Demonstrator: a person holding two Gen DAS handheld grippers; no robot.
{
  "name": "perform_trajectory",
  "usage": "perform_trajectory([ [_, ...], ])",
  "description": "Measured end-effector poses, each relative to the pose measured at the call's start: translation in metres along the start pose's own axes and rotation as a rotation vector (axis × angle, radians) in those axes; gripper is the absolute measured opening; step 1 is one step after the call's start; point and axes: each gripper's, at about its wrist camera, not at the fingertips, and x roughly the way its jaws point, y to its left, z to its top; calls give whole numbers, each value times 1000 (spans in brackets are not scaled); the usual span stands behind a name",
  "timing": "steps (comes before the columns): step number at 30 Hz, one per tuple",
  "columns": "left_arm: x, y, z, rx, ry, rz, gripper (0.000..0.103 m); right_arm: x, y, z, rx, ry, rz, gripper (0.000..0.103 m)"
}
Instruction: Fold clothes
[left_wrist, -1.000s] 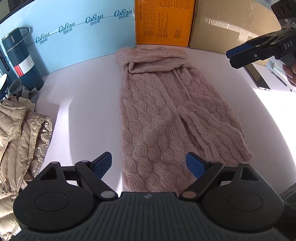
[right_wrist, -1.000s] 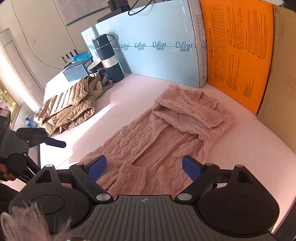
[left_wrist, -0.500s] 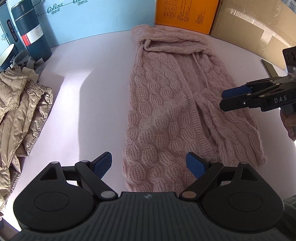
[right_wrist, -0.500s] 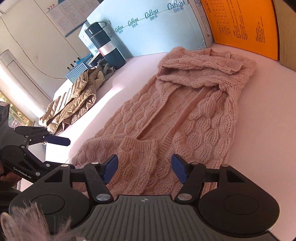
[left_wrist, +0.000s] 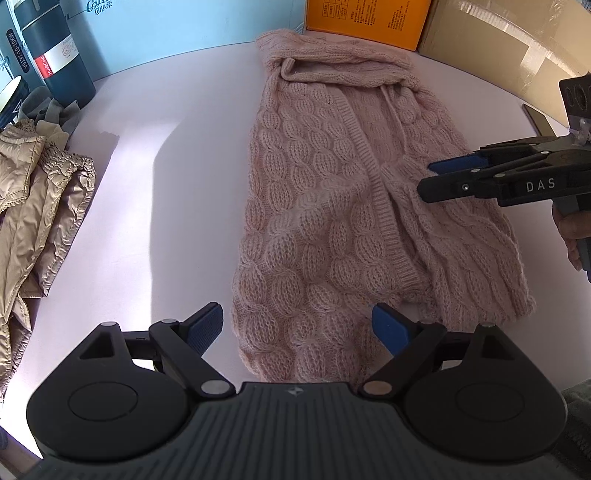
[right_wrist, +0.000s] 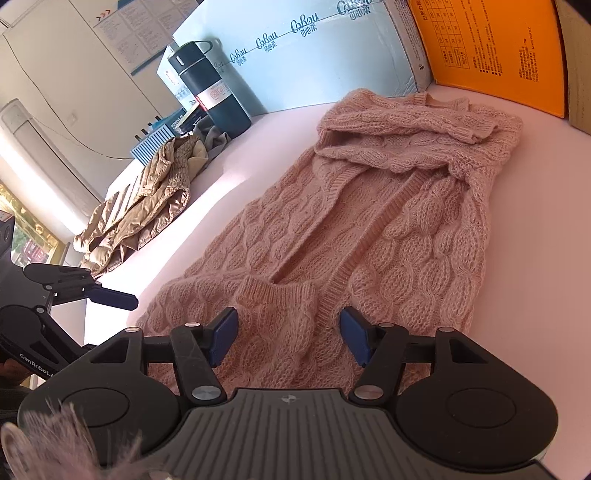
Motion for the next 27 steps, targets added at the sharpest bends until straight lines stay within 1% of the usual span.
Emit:
perform_trajectory([
  [1,0,0,0,3,-1,1,87,0,3,0,-19,7,-12,38],
  [2,-1,-1,0,5,-2,1,87,1,6,-1,-38,14,-24,32],
  [3,-1,-1,0,7,-2,2,87,1,9,-1,-57,22,-35,23],
  [4,-1,-1,0,7,-2,2,87,0,11,-2,-63,24,-29,15],
  [5,-1,0,0,8,-3,2,87,-1,13,-2,-68,25,-22,13],
  [8,-1,1,0,5,-6,2,88,-8,19,-3,-75,15,5,12],
  [11,-5,6,0,-3,-29,8,88,-19,19,1,-32,-35,33,10],
  [12,-8,10,-1,-10,-43,6,87,-25,17,4,-10,-66,36,10],
  [15,-20,24,-6,-43,-78,-19,88,-40,4,14,51,-139,31,8],
  [16,-25,30,-8,-55,-86,-23,88,-44,-3,19,66,-162,14,8],
  [18,-33,41,-16,-75,-98,-20,88,-51,-14,27,76,-187,-16,8],
  [19,-37,47,-20,-84,-103,-18,88,-52,-18,30,83,-186,-18,8],
  [20,-41,50,-22,-94,-105,-16,88,-51,-24,34,92,-168,12,8],
  [21,-45,56,-27,-110,-107,-13,88,-49,-28,35,101,-142,56,11],
  [22,-49,60,-31,-126,-107,-10,88,-44,-29,35,105,-109,81,28],
  [24,-54,65,-38,-158,-104,1,88,-33,-24,30,69,-61,95,55],
  [26,-56,70,-45,-190,-96,13,88,-20,-17,23,23,-18,119,54],
  [27,-57,70,-48,-204,-90,19,88,-14,-14,20,9,-5,129,52],
])
